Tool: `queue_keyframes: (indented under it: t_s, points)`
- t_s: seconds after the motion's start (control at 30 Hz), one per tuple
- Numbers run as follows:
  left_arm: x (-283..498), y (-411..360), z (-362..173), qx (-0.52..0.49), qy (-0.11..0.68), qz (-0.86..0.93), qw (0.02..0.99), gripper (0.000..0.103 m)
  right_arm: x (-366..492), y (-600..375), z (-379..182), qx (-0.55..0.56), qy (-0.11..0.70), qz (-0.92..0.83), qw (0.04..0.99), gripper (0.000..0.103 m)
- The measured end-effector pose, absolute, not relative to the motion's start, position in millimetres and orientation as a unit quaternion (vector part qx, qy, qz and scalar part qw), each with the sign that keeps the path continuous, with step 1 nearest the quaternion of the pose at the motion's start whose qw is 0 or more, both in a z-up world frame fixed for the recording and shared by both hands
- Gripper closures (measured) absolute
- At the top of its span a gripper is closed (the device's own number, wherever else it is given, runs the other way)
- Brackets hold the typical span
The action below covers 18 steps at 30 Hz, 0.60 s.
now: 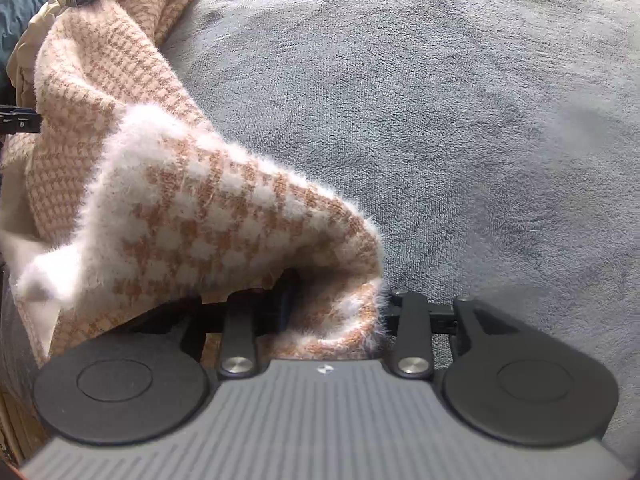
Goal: Fold clothes
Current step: 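Lift the coat with both grippers and pull it off the clothes pile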
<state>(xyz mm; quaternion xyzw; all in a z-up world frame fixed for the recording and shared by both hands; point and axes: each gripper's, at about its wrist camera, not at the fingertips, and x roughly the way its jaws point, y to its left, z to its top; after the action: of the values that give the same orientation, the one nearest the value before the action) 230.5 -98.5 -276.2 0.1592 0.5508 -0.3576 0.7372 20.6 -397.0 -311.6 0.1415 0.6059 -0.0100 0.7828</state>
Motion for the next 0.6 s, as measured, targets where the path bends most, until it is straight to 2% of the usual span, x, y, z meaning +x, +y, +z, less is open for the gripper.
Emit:
queue_keyframes:
  t_s: [0.07, 0.13, 0.23, 0.33, 0.37, 0.4, 0.47, 0.5, 0.53, 0.6]
  points:
    - [227, -99, -275, 0.167, 0.548, -0.35, 0.741, 0.056, 21, -392, -313, 0.127, 0.606, -0.015, 0.785, 0.068]
    - [223, -96, -271, 0.169, 0.542, -0.345, 0.747, 0.078, 21, -389, -313, 0.12, 0.604, -0.021, 0.787, 0.068]
    - [219, -87, -258, 0.162, 0.531, -0.352, 0.754, 0.087, 18, -384, -312, 0.111, 0.597, -0.031, 0.794, 0.07]
    - [205, -86, -237, 0.208, 0.486, -0.397, 0.751, 0.086, 14, -379, -311, 0.101, 0.592, -0.04, 0.798, 0.07]
    - [197, -87, -229, 0.238, 0.461, -0.421, 0.744, 0.083, 14, -378, -311, 0.098, 0.592, -0.043, 0.799, 0.07]
    - [188, -89, -223, 0.267, 0.433, -0.446, 0.736, 0.074, 15, -376, -311, 0.096, 0.592, -0.046, 0.799, 0.07]
    - [164, -93, -213, 0.336, 0.363, -0.501, 0.711, 0.054, 14, -375, -311, 0.093, 0.591, -0.05, 0.8, 0.07]
    - [151, -96, -210, 0.371, 0.328, -0.524, 0.693, 0.04, 16, -373, -312, 0.092, 0.59, -0.053, 0.8, 0.07]
    - [141, -100, -211, 0.405, 0.298, -0.541, 0.675, 0.034, 16, -372, -314, 0.092, 0.59, -0.055, 0.801, 0.07]
    - [125, -111, -222, 0.47, 0.246, -0.559, 0.637, 0.033, 15, -372, -314, 0.093, 0.588, -0.06, 0.801, 0.069]
